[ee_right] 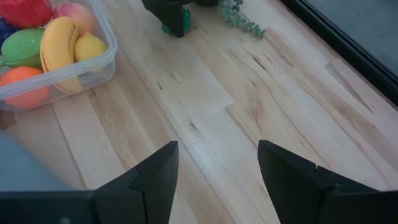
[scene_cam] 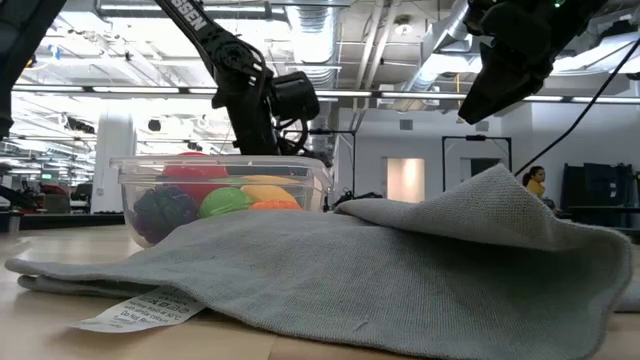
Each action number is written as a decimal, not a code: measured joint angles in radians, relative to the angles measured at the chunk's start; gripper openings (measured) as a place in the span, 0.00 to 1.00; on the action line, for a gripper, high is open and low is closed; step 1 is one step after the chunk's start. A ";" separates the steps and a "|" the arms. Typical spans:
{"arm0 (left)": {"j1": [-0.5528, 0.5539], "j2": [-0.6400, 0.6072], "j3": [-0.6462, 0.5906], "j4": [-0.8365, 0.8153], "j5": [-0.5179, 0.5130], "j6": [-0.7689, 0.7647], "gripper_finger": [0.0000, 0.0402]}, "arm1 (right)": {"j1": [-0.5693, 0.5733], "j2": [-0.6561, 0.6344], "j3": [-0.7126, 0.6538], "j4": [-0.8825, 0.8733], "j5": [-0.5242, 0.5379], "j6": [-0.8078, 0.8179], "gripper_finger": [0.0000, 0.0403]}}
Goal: Pick and placing Produce into tupperware
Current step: Put the green bell pepper into the transparent container
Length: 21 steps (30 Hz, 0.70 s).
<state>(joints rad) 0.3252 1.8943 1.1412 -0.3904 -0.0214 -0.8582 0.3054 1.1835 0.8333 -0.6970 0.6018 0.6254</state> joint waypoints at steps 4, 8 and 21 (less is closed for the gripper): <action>-0.013 0.002 0.000 0.001 -0.049 -0.008 0.90 | 0.000 0.000 0.000 -0.003 0.000 0.002 0.61; -0.005 0.003 0.008 -0.007 -0.038 -0.006 0.90 | 0.000 0.000 0.000 -0.006 0.000 -0.001 0.61; -0.005 0.005 0.008 -0.022 -0.049 0.008 0.71 | 0.000 0.000 0.000 -0.006 0.000 0.002 0.61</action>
<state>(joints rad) 0.3199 1.8996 1.1496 -0.4122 -0.0707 -0.8506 0.3054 1.1831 0.8333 -0.7029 0.6018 0.6277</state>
